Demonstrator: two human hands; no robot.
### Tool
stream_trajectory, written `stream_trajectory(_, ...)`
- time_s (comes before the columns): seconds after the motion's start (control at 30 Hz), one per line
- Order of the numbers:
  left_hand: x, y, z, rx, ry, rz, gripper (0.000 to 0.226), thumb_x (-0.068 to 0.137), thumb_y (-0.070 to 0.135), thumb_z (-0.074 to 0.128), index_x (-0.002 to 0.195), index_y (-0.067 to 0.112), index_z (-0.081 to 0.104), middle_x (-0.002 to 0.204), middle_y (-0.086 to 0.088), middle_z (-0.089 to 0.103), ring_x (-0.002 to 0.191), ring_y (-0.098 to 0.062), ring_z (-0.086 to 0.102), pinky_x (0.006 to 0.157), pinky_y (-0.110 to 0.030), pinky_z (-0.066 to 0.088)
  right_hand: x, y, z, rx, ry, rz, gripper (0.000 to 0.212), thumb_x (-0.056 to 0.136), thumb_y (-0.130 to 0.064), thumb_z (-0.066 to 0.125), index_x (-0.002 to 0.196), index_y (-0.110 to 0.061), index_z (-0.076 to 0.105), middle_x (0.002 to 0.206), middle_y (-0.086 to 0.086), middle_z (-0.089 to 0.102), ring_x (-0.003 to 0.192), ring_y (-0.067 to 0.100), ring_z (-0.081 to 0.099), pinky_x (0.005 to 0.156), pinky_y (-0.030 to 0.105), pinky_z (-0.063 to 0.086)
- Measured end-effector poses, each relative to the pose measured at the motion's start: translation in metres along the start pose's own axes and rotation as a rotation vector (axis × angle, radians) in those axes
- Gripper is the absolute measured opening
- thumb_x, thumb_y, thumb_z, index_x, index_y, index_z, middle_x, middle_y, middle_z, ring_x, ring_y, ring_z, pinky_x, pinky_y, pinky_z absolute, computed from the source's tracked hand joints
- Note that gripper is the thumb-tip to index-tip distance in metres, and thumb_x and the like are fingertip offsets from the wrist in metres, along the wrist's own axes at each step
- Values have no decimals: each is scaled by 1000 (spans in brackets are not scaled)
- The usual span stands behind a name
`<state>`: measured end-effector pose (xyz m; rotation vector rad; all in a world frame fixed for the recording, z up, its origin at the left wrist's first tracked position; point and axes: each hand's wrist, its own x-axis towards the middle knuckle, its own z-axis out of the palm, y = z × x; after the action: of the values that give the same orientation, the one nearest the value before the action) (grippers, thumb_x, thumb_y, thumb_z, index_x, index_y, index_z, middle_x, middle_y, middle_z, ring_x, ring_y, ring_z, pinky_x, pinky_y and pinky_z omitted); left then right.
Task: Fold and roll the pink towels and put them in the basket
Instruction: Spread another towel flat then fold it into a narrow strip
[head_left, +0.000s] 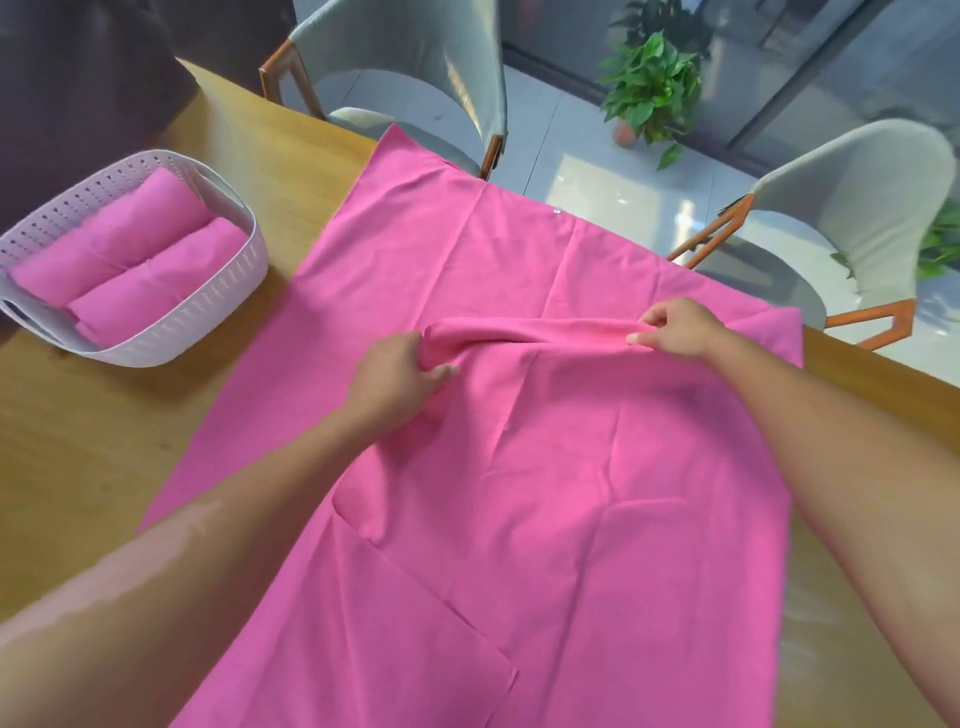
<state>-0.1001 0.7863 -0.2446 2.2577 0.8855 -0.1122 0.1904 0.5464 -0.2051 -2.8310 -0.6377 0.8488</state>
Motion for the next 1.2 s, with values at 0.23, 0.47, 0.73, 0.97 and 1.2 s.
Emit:
stream_trajectory(0.23,-9,8,-22,-156,52,31,27,95,26,65,90,17,41,74,-2,52,74,-29,51,62,-39,29,-24,-31,-45,477,185,-160,35,75,-1,83,104,-13,68,87,4,59,74,10,53,69,22,46)
stream_trajectory(0.47,-47,5,-58,-42,138,112,34,98,33,60,91,18,30,74,-3,48,77,-40,57,58,-41,29,-47,-74,-90,523,79,-269,47,79,20,49,106,-10,73,101,10,70,80,13,60,64,20,45)
stream_trajectory(0.73,-62,-4,-132,-94,248,60,30,95,33,67,105,13,48,86,-11,59,83,-32,56,66,-41,37,-46,-144,-136,558,186,-410,63,73,14,44,116,-24,72,117,-2,71,103,8,64,77,18,48)
stream_trajectory(0.97,-34,-31,-185,-119,322,-6,29,92,39,71,100,17,54,86,0,62,81,-28,59,70,-42,49,-24,-223,-142,674,366,-527,44,82,11,55,109,-16,75,90,-9,71,56,-8,56,56,9,44)
stream_trajectory(1.2,-6,-86,-135,26,228,-98,28,102,39,53,100,11,57,101,-21,69,97,-43,64,73,-45,46,34,-270,-74,604,395,-515,16,85,2,68,97,-4,76,94,11,74,85,14,66,90,29,53)
